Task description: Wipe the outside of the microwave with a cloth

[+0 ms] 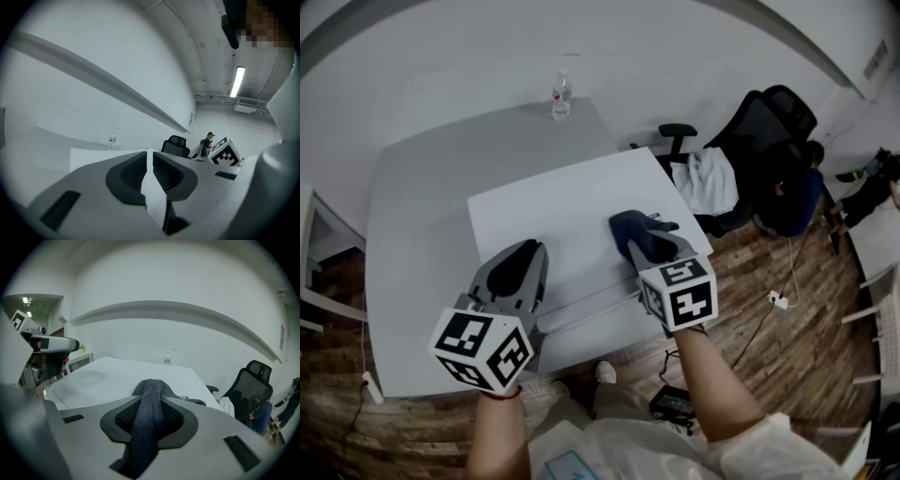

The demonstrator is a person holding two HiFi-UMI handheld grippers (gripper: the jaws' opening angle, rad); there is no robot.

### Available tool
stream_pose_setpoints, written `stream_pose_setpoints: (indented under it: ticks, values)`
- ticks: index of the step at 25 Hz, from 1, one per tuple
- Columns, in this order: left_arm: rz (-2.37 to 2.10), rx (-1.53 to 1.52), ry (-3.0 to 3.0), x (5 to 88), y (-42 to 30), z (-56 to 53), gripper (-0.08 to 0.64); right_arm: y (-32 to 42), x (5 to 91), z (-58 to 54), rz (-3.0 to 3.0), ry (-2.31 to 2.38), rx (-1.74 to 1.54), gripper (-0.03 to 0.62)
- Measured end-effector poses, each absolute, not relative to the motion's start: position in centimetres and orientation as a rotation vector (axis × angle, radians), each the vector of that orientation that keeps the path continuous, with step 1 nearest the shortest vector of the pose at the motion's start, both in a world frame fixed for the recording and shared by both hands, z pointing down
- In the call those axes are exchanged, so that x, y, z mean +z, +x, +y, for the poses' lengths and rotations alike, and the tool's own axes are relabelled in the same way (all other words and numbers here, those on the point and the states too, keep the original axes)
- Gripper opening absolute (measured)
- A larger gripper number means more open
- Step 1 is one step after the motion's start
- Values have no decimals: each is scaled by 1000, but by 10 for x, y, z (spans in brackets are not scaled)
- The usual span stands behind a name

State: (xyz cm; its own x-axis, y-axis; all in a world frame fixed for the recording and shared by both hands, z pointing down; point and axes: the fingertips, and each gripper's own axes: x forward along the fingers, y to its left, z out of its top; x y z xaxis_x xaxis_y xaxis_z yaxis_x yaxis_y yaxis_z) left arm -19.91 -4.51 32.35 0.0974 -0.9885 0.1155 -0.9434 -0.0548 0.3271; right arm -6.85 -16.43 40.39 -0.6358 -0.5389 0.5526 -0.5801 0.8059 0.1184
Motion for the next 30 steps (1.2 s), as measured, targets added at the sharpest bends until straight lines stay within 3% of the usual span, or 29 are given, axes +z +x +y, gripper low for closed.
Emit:
stream_pose_setpoints:
  ticks: [30]
  values:
    - [-1959,-281,1995,325,-260,17,41,-191,406,-36,-2450,563,90,95]
